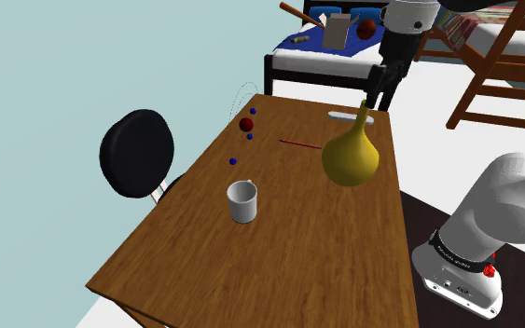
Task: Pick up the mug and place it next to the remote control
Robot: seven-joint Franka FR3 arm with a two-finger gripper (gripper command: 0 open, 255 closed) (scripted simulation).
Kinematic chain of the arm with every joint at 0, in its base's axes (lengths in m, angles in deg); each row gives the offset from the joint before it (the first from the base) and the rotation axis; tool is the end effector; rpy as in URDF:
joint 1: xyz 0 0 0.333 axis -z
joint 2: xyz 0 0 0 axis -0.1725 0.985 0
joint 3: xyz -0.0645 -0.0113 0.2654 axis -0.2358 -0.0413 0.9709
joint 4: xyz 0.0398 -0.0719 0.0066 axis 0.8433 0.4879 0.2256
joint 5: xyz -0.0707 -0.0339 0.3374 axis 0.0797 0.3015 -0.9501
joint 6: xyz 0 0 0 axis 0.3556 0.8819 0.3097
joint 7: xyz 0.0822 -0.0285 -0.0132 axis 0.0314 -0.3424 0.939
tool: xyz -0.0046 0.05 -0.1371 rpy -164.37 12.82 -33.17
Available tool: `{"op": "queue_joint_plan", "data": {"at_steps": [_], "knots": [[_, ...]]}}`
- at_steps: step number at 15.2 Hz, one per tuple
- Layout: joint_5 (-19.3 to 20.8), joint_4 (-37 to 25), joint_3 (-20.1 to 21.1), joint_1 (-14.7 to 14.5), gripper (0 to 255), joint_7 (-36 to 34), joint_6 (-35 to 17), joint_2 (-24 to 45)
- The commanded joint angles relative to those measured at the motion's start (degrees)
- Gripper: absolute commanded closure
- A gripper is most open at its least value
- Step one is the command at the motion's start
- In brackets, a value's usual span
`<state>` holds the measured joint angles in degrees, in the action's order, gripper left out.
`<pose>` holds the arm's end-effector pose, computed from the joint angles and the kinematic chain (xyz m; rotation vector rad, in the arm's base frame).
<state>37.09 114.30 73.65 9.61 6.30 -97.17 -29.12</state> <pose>0.3000 0.0212 0.5345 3.0983 -0.1461 0.0460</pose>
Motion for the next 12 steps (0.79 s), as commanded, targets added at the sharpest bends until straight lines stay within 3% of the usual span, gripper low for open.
{"op": "queue_joint_plan", "data": {"at_steps": [1, 12], "knots": [[0.0, 0.0, 0.0, 0.0, 0, 0.0, 0.0, 0.0], [-4.45, -1.19, 11.34, -2.66, 0, -12.6, -11.93, 13.96]]}}
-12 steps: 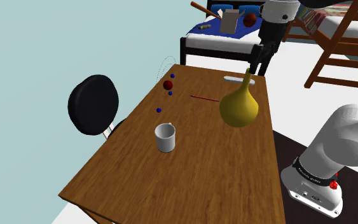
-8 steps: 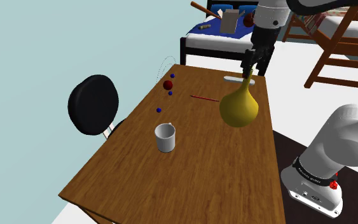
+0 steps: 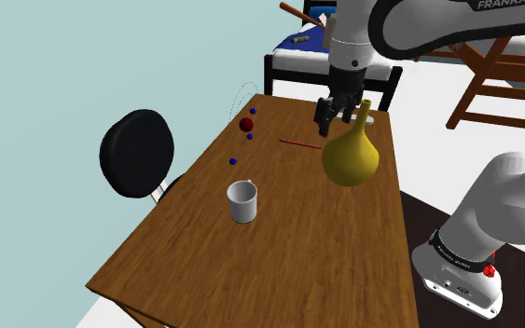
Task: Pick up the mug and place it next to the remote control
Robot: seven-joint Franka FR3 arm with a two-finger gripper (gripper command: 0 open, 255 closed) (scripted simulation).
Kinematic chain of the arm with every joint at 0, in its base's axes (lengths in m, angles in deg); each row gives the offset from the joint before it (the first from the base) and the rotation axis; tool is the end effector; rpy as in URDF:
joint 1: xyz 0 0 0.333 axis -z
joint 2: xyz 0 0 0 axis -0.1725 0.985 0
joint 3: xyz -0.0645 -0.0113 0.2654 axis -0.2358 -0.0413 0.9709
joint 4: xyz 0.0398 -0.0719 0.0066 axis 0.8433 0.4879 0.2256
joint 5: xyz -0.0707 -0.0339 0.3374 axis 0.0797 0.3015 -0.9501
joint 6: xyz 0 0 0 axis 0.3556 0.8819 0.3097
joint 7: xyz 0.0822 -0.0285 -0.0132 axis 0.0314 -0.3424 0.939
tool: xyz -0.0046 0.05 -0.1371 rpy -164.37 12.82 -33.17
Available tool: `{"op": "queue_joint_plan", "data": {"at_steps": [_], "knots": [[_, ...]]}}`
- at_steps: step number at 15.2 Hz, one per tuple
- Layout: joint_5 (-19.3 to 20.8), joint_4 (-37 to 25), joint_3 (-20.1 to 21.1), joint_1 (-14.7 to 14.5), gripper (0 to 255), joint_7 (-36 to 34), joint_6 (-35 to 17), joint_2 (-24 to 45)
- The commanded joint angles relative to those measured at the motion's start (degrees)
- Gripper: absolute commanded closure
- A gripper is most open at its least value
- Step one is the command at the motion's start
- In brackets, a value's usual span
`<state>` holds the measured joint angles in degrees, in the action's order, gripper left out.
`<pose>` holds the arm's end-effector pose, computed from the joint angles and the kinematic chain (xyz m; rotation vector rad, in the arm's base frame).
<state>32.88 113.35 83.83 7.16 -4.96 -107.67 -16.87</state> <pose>0.3505 0.1171 0.4810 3.0899 -0.1556 0.0246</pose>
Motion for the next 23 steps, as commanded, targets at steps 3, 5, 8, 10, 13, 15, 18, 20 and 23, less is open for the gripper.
{"op": "queue_joint_plan", "data": {"at_steps": [3, 5, 8, 10, 13, 15, 18, 20, 23], "knots": [[-0.32, -2.06, 4.15, -0.61, 0, -4.91, -4.41, 6.76], [0.02, -3.63, 6.1, -0.81, 0, -7.39, -6.25, 10.38], [1.19, -6.51, 8.85, -1.15, 0, -11.3, -8.72, 16.2], [2.44, -8.8, 10.56, -1.42, 0, -14.04, -10.12, 20.32], [5.0, -12.78, 12.75, -2.11, 0, -18.35, -11.77, 26.85], [7.11, -15.83, 13.87, -2.86, 0, -21.28, -12.51, 31.41], [10.62, -21.01, 14.93, -4.56, 0, -25.56, -13.05, 38.47], [13.0, -24.9, 15.15, -6.15, 0, -28.19, -13.0, 43.25], [16.37, -31.46, 14.97, -8.99, 0, -31.62, -12.35, 50.48]]}}
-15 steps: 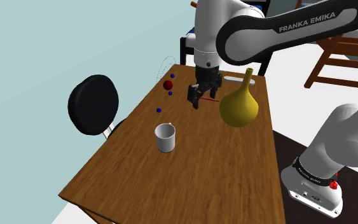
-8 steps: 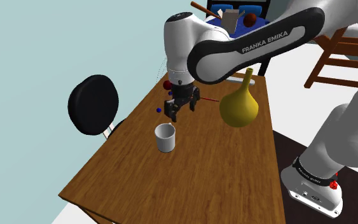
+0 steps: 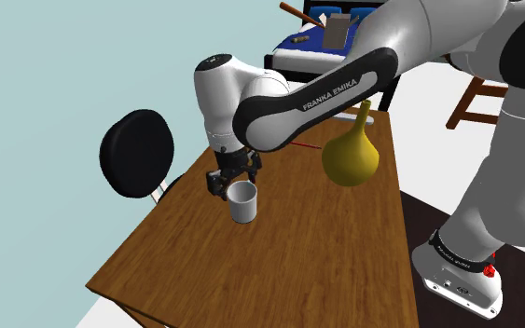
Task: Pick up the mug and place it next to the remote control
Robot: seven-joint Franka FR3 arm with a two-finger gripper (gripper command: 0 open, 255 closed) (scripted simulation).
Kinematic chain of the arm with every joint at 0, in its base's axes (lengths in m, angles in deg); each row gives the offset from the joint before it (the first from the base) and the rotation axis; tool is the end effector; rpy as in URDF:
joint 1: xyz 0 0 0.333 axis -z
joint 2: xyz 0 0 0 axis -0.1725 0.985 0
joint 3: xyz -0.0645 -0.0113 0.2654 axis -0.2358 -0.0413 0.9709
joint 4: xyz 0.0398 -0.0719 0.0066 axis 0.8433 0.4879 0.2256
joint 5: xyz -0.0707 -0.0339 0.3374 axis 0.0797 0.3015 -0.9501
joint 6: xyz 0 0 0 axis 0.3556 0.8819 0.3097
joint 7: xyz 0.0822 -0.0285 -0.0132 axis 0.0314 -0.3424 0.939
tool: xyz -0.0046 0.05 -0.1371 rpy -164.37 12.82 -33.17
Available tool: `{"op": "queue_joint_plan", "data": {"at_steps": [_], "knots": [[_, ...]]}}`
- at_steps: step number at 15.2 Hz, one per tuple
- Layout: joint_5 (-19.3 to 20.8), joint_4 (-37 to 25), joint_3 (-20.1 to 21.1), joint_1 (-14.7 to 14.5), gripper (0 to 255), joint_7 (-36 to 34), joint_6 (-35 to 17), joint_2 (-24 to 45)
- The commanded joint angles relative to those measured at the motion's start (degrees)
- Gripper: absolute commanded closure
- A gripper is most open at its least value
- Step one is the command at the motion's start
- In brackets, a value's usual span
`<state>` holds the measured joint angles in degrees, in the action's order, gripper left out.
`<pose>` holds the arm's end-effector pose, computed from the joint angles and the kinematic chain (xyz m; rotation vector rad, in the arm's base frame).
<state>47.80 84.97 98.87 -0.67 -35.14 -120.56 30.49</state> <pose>0.4583 0.3327 0.3439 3.0734 -0.1772 -0.0225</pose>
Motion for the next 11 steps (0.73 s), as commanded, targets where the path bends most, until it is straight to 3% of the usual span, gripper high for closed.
{"op": "queue_joint_plan", "data": {"at_steps": [1, 11], "knots": [[2.47, -5.47, -0.28, -2.24, 0, -2.41, 0.91, 5.54], [3.86, -2.48, -1.11, -2.57, 0, -3.35, -4.03, 7.76]]}}
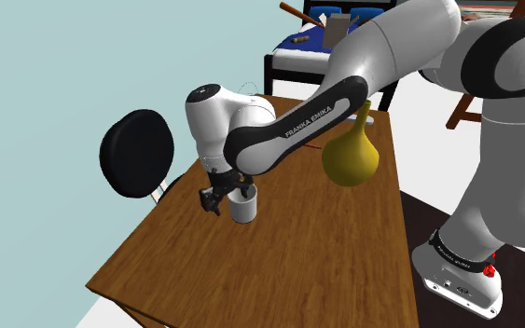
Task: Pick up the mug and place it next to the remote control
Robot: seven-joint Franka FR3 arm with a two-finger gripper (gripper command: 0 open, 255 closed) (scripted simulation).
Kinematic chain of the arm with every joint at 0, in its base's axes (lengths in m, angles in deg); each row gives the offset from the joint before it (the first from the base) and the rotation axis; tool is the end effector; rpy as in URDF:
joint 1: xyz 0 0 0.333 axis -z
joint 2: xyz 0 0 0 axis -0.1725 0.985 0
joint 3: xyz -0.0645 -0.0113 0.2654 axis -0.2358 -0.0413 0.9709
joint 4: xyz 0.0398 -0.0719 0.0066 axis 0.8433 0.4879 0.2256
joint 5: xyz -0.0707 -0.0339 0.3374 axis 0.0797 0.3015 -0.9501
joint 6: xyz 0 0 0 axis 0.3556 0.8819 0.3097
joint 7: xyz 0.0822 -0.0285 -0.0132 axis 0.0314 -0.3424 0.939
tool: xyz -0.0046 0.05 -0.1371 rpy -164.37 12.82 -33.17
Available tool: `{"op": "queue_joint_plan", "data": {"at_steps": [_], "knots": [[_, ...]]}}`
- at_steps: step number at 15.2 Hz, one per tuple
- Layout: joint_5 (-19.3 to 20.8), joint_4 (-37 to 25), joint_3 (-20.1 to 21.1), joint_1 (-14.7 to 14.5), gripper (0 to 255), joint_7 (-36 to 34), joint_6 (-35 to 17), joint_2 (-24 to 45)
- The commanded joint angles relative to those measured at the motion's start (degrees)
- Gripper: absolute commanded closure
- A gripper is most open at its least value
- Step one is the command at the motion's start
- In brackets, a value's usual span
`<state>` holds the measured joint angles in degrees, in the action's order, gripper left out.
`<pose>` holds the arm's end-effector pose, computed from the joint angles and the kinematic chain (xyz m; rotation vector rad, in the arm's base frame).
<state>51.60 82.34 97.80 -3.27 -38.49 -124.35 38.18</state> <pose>0.4691 0.3524 0.2960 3.0700 -0.1827 -0.0280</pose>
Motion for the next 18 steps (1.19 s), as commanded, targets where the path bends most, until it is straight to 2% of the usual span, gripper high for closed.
{"op": "queue_joint_plan", "data": {"at_steps": [1, 6, 7, 18], "knots": [[0.06, 0.15, -0.04, 0.03, 0, 0.0, -0.24, 0.07], [0.06, 0.15, -0.04, 0.03, 0, 0.0, -0.24, 0.07], [0.06, 0.15, -0.04, 0.03, 255, 0.0, -0.24, 0.07], [-0.37, -0.47, 0.17, 0.14, 255, 0.3, 0.99, -0.62]]}}
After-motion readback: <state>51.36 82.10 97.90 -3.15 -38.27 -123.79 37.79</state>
